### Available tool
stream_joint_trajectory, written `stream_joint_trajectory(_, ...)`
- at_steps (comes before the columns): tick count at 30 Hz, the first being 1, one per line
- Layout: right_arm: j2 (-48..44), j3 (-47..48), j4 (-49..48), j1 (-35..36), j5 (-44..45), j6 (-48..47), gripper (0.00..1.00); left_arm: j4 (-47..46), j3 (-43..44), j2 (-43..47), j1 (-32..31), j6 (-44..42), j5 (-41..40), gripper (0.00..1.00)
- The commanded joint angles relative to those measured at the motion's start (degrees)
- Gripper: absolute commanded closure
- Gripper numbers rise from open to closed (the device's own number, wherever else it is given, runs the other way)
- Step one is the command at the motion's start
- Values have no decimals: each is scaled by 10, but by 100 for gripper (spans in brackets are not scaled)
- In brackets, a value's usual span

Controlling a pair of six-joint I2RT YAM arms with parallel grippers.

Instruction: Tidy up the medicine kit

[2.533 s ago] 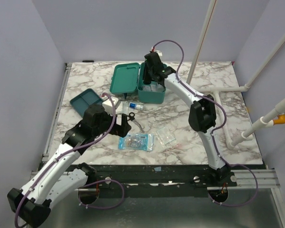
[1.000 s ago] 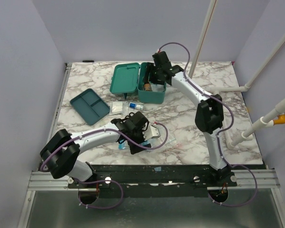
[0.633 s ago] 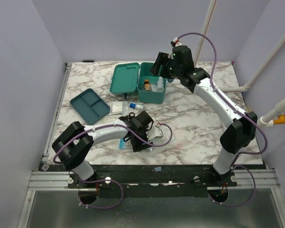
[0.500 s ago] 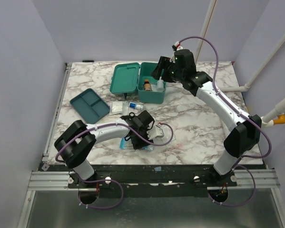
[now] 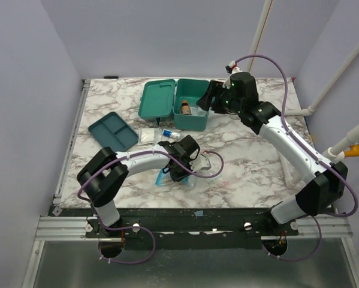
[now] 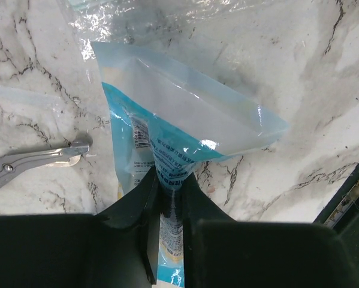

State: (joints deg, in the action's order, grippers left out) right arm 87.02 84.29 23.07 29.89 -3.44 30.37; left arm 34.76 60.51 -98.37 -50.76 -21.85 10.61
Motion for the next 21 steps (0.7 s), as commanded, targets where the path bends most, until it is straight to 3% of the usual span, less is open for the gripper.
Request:
stream_joint_trajectory(1,-54,-17,-11,2,25,-7,32,16,-16,38,-4,14,-16,100)
stream_joint_trajectory(9,-156,-41,-26,2,63,7,31,28,18,110,9,41,-22,100)
stream_joint_trajectory(21,-228,-84,-8,2,101,5,32,54,175,156,97,106,45,100)
